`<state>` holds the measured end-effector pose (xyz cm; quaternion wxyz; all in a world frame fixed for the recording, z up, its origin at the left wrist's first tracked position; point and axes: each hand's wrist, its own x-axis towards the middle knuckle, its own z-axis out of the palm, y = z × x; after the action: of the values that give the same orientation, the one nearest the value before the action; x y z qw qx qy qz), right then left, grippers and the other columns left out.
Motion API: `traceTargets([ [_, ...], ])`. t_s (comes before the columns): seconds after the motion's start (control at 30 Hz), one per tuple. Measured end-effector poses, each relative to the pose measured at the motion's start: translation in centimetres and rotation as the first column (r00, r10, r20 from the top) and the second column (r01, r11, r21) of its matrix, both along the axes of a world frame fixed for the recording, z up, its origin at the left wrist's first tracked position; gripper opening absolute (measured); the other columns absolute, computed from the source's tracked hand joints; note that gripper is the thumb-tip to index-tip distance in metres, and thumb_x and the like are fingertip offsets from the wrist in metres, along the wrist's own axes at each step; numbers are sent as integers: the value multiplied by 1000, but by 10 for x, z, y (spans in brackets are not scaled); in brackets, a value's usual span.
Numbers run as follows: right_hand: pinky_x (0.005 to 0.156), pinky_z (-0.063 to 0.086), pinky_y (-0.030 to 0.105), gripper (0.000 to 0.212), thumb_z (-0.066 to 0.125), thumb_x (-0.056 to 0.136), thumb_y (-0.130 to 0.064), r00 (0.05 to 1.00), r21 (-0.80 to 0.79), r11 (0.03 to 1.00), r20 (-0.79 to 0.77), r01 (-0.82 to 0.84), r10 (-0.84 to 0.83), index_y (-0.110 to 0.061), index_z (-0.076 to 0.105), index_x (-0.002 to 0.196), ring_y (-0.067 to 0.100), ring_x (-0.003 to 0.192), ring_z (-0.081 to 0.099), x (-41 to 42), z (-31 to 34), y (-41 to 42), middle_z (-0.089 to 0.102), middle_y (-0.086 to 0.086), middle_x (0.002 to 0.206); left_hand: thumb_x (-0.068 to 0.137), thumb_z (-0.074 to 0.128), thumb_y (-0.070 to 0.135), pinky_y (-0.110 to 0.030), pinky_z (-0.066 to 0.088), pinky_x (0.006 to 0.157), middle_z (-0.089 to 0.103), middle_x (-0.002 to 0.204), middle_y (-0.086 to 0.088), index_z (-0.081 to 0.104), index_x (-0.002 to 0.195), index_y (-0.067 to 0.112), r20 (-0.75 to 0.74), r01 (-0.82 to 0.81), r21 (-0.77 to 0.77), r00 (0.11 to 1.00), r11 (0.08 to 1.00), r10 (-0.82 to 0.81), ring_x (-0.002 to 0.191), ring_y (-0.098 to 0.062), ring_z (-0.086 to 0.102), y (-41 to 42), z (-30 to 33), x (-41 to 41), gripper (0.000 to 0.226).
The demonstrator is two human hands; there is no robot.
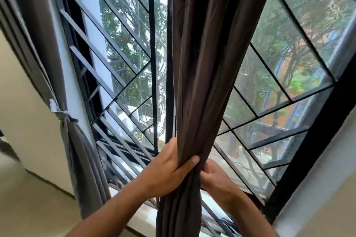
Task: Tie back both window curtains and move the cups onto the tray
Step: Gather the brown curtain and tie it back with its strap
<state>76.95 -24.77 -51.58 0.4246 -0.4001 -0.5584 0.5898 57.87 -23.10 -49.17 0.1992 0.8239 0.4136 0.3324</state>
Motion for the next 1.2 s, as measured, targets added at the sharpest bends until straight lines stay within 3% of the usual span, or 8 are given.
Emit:
traceTargets([
  [0.13, 83, 64, 26, 55, 65, 82, 5, 998, -21, 998, 9, -65, 65, -27, 83, 123, 18, 110, 80, -22, 6, 0, 85, 6, 119, 108, 34, 78, -27, 43, 114, 53, 138, 13, 48, 142, 51, -175, 24, 186, 984, 982, 9, 129, -5, 49, 0, 6, -26, 46],
  [0.3, 84, 66, 23, 72, 68, 78, 11, 996, 51, 999, 91, 5, -10, -54, 83, 106, 2, 100, 82, -48, 9, 4, 86, -17, 108, 101, 62, 72, -9, 41, 107, 54, 133, 38, 57, 136, 57, 114, 13, 85, 993, 996, -23, 131, 14, 52, -13, 4, -52, 38],
  [0.47, 102, 64, 59, 41, 82, 90, -10, 986, 239, 961, 56, 142, -159, -25, 79, 128, 31, 121, 79, -74, 0, -4, 84, 7, 126, 62, 95, 74, -19, 57, 89, 75, 119, 27, 54, 127, 64, 376, -220, -183, 885, 958, 275, 111, 12, 70, -29, 5, -69, 77],
  [0.57, 101, 63, 32, 44, 90, 92, -31, 991, 185, 978, -103, 98, -80, -25, 78, 134, 21, 126, 76, -82, 0, -13, 81, 3, 134, 47, 89, 89, -3, 48, 78, 71, 115, 41, 46, 119, 76, 281, -272, -212, 903, 939, 325, 97, 27, 64, -39, 10, -73, 84],
  [0.73, 89, 68, 34, 30, 91, 81, -20, 976, 147, 965, -36, 218, -215, -19, 89, 111, 28, 111, 82, -93, 18, -21, 88, 5, 110, 64, 78, 93, -22, 61, 94, 86, 113, 16, 81, 120, 46, 507, 305, -527, 862, 793, 5, 112, 1, 78, -41, 24, -99, 74],
  [0.93, 55, 64, 29, 33, 50, 109, 11, 880, -234, 864, -61, 446, -471, -13, 68, 96, 21, 72, 75, -90, 13, -43, 79, 3, 77, 88, 88, 55, -57, 57, 105, 76, 122, -7, 81, 126, 24, 362, 287, -367, 920, 885, -149, 116, -29, 74, -48, 16, -114, 49],
  [1.1, 60, 57, 24, 38, 73, 90, 4, 911, -35, 910, 28, 413, -412, -16, 78, 59, 6, 62, 71, -119, 21, -39, 75, -4, 63, 70, 106, 35, -55, 68, 92, 83, 110, -23, 80, 112, 22, 618, 328, -551, 778, 767, 110, 97, -28, 81, -49, 9, -98, 51],
  [1.2, 57, 58, 21, 7, 81, 69, -35, 873, 155, 875, 107, 458, -476, -38, 81, 63, -4, 63, 70, -121, 28, -46, 77, -13, 64, 65, 101, 60, -51, 69, 81, 74, 104, -20, 68, 104, 25, 531, 219, -583, 831, 782, 163, 91, -36, 83, -48, 12, -100, 62],
])
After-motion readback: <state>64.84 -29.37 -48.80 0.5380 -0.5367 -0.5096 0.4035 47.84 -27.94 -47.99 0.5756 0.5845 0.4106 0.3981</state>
